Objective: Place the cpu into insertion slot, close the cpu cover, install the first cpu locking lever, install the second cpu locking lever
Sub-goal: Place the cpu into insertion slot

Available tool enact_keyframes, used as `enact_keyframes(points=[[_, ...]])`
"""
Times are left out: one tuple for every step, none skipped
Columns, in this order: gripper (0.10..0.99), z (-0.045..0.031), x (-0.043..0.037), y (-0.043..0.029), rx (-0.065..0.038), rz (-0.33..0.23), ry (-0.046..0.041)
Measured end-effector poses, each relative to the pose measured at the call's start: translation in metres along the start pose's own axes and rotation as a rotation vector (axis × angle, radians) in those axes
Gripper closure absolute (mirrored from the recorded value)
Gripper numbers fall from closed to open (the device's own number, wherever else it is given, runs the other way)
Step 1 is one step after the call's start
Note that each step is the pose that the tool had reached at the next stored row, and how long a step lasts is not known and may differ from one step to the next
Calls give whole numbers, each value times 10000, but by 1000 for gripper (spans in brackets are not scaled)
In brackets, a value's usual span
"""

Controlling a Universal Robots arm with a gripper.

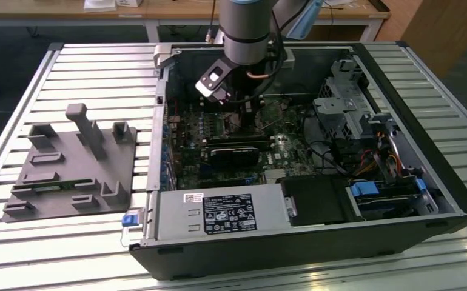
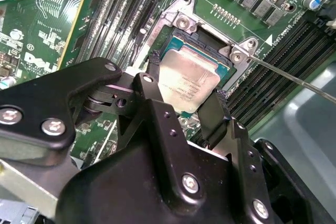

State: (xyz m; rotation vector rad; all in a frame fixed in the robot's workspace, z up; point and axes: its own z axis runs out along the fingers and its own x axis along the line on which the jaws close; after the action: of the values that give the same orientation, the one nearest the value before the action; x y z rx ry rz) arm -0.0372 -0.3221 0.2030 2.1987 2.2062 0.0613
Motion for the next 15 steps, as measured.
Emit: enact_keyframes(points=[[549,7,0,2,8,-1,0],[549,20,1,6,32,1,0],[549,26,3,7,45,1,0],[549,32,4,8,55,3,0],[549,38,5,8,65,3,0],[549,44,7,8,75,3,0],[549,49,8,8,81,2,0],[549,52,10,9,84,2,-1],[549,52,11,9,85,1,-2],[549,52,11,8,86,1,-1],[549,52,12,8,86,1,-1],[549,52,13,9,86,1,0],[549,52,14,12,87,2,-1],[549,54,15,18,87,2,1],[549,55,16,25,89,4,1]])
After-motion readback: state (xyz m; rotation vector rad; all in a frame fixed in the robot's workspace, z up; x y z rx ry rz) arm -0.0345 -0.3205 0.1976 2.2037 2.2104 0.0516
